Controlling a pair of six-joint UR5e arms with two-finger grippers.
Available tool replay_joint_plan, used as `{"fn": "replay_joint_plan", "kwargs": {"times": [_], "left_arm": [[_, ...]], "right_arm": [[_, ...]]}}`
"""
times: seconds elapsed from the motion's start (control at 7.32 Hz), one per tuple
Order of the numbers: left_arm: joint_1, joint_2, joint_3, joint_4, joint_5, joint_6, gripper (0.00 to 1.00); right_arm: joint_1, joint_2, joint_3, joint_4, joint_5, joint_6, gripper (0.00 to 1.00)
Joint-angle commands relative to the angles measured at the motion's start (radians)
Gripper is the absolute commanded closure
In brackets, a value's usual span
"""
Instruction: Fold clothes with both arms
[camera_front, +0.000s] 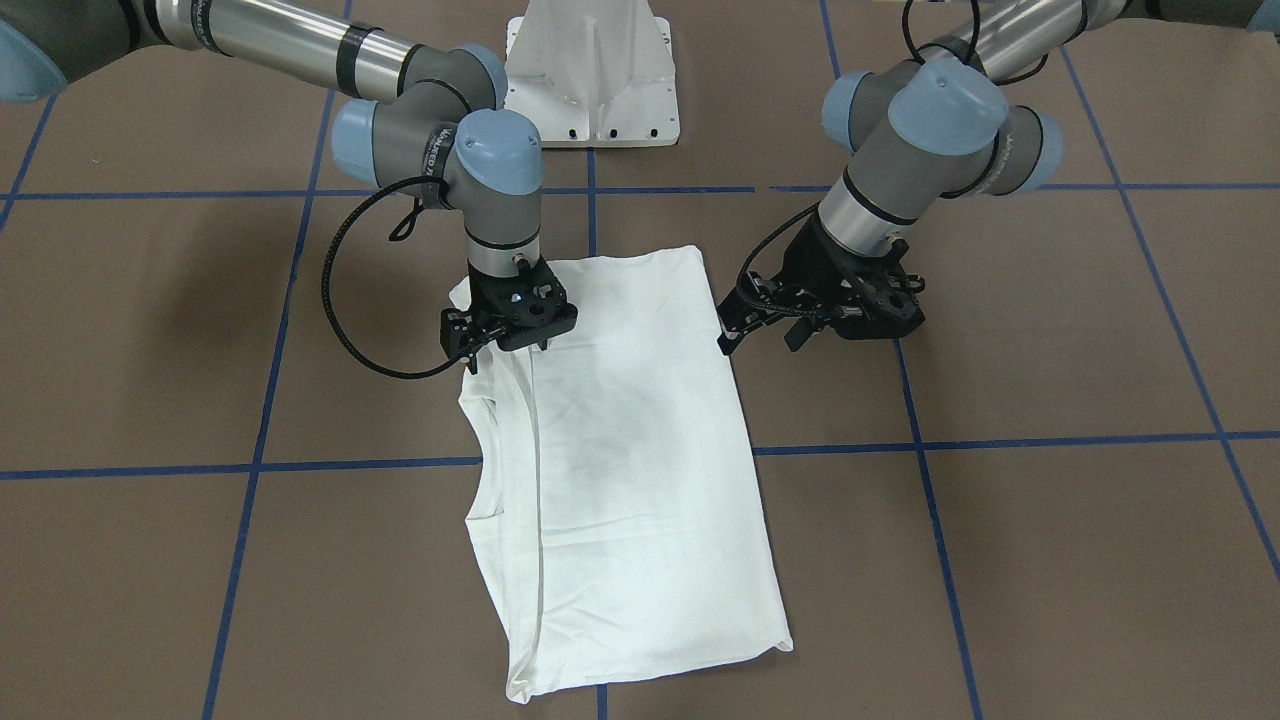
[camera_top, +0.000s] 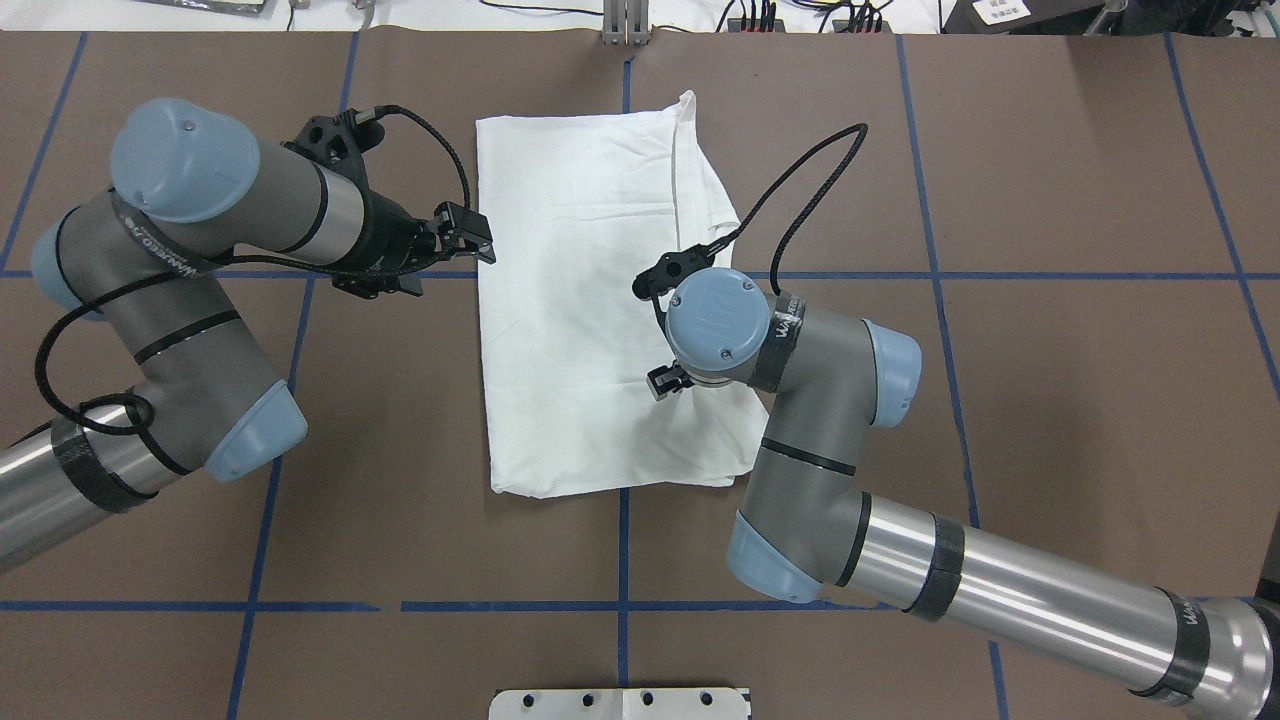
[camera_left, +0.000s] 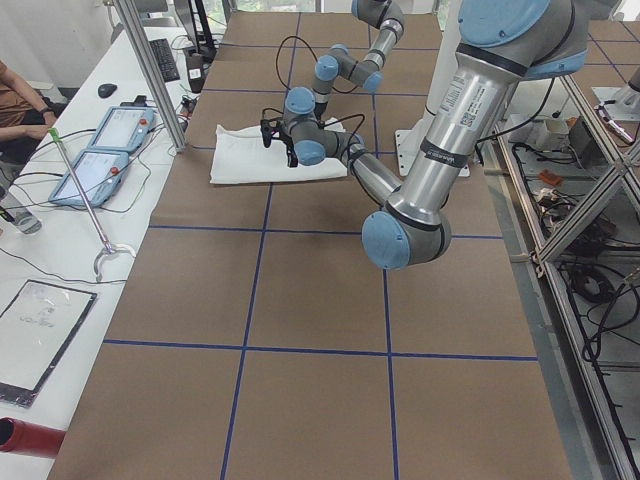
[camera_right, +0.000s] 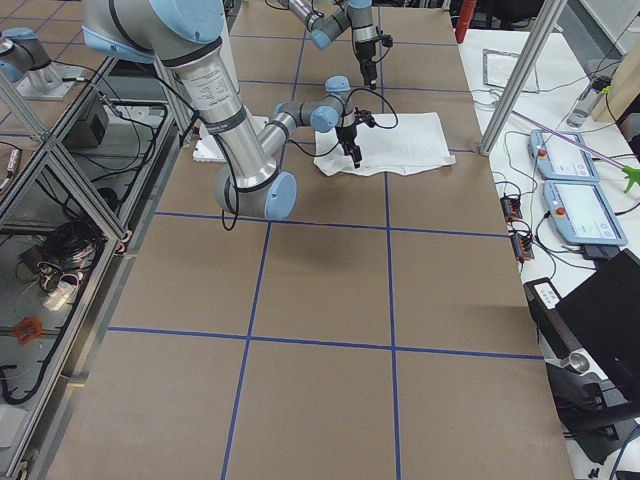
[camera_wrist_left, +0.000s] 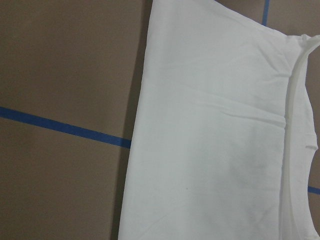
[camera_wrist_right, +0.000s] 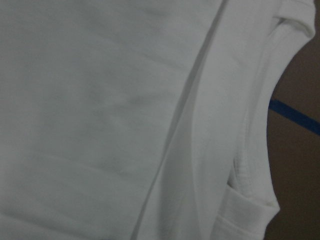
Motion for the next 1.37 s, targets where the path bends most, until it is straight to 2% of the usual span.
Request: {"fn": "replay_joint_plan", "kwargs": {"times": [0.0, 0.68, 0.96, 1.23], "left_arm": [[0.0, -0.001, 0.0, 0.0, 0.0, -0.001, 0.0], [0.0, -0.001, 0.0, 0.0, 0.0, 0.0, 0.0], [0.002, -0.006, 0.005, 0.0, 0.0, -0.003, 0.0], [0.017, -0.016, 0.008, 0.0, 0.002, -0.008, 0.0]], "right_arm": [[0.019, -0.015, 0.012, 0.0, 0.023, -0.002, 0.0], [0.019, -0.041, 0.024, 0.0, 0.028, -0.002, 0.0], [0.056, -0.05, 0.026, 0.0, 0.048, -0.015, 0.0], [0.088, -0.154, 0.113, 0.0, 0.052, -0.059, 0.0]]}}
